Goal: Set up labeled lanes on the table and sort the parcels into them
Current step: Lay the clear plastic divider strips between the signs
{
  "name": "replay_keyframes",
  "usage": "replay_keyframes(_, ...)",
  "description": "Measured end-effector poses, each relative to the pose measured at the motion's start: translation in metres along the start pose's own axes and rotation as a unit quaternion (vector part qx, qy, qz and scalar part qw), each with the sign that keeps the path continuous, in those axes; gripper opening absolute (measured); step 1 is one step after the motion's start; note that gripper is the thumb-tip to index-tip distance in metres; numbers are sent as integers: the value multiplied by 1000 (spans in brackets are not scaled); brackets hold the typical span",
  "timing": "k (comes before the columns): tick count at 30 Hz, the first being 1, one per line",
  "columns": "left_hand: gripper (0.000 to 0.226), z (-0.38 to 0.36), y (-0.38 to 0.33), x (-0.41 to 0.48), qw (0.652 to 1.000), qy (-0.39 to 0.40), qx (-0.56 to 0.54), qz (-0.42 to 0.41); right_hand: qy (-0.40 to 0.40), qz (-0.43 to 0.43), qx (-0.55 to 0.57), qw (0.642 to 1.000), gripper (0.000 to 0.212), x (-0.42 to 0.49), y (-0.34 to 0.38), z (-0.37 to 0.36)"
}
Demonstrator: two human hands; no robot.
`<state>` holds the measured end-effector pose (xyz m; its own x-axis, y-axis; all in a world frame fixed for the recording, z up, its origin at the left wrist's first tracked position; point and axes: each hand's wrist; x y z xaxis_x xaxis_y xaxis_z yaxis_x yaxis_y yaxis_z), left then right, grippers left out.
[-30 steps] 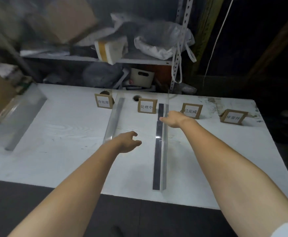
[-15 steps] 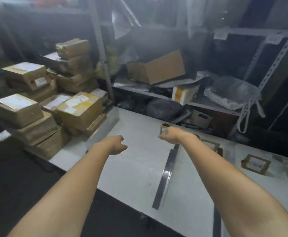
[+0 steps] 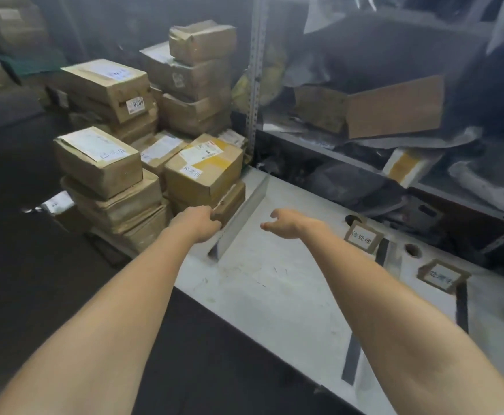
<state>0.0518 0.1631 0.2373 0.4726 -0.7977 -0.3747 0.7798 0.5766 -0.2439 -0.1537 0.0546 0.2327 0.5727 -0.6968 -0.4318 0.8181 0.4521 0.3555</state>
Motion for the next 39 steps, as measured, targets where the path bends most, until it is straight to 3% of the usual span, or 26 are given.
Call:
replay_keyframes(10,38,-33,-26,88,999,46,-7,10,-18,-16,68,997,62,117,-20,-14)
replay_keyframes(19,50,-72,-38,150,997,76,-18,-9,-77,-79,166,980,57,169,-23,-35)
replay_keyframes(29,33,-89,-28,184,988,108,4,-107,-111,-139,232,956,59,196,13,-53)
replay_keyframes(36,14,-88,-20,184,992,31,-32,-121,-139,-184,277,933,65,204,31,-69)
replay_keyframes(39,10,-84,-12,182,989,6,-95,-114,-152,-201,321,913,77,206,35,-74)
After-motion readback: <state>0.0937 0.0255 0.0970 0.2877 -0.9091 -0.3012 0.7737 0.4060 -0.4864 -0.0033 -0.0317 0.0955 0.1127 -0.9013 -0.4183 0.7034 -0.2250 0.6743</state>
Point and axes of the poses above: each hand's wrist, its own x-axis towards the middle knuckle, its own z-axis out of the back of the hand, y = z × x, and after that the axes turned 8 degrees about z, right-handed
